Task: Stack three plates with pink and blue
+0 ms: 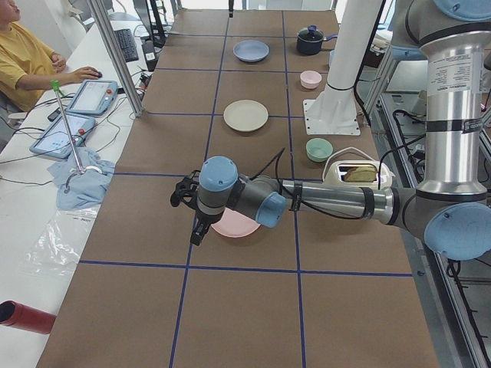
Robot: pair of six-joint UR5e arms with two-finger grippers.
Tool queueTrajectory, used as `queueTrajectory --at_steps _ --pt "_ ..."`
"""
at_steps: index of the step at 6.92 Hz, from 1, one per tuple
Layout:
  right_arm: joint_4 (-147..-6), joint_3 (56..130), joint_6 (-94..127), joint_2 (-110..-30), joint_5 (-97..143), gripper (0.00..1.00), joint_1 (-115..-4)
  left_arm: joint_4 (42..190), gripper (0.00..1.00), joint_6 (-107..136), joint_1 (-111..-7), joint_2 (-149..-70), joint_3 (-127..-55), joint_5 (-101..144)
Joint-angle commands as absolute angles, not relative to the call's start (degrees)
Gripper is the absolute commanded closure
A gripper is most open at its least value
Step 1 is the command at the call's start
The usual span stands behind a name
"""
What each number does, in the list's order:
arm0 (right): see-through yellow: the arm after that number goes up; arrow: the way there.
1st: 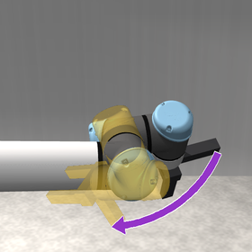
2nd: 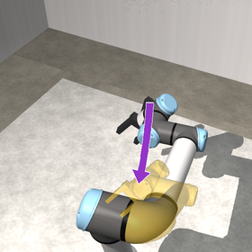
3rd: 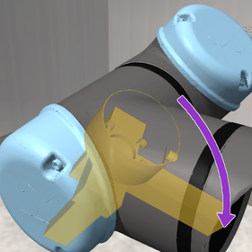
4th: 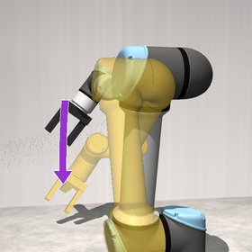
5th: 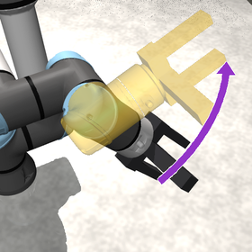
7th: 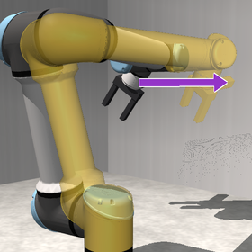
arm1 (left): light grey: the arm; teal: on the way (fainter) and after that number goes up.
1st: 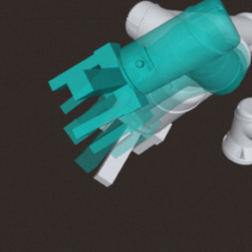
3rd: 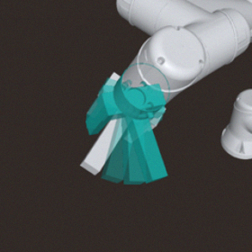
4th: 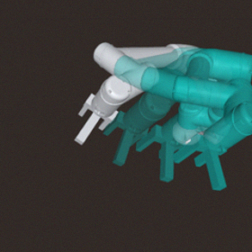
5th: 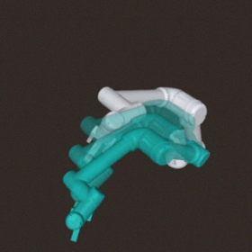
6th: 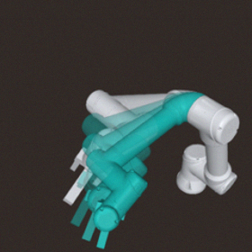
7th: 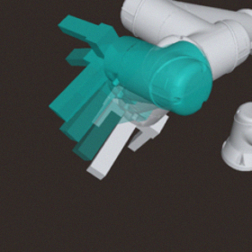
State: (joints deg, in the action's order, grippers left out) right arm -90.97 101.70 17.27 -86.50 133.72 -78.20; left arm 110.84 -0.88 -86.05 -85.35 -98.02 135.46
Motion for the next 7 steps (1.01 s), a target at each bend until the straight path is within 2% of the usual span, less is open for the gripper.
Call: queueTrajectory --at_steps 1,3,5,7 --pt "-90.97 101.86 16.43 -89.11 134.73 0.0 -78.66 114.31 0.0 -4.8 -86.13 -83.78 -98.52 135.44" --pt "-90.88 101.16 16.7 -89.12 134.48 0.0 -78.58 115.22 0.0 -5.8 -85.87 -83.32 -94.06 135.7" --pt "-90.88 101.16 16.79 -89.03 134.38 0.0 -78.57 115.14 0.0 -5.63 -85.69 -83.93 -93.0 135.53" --pt "-86.17 97.58 16.79 -89.03 134.65 0.0 -78.57 120.02 0.0 -5.19 -85.52 -84.2 -88.27 135.62"
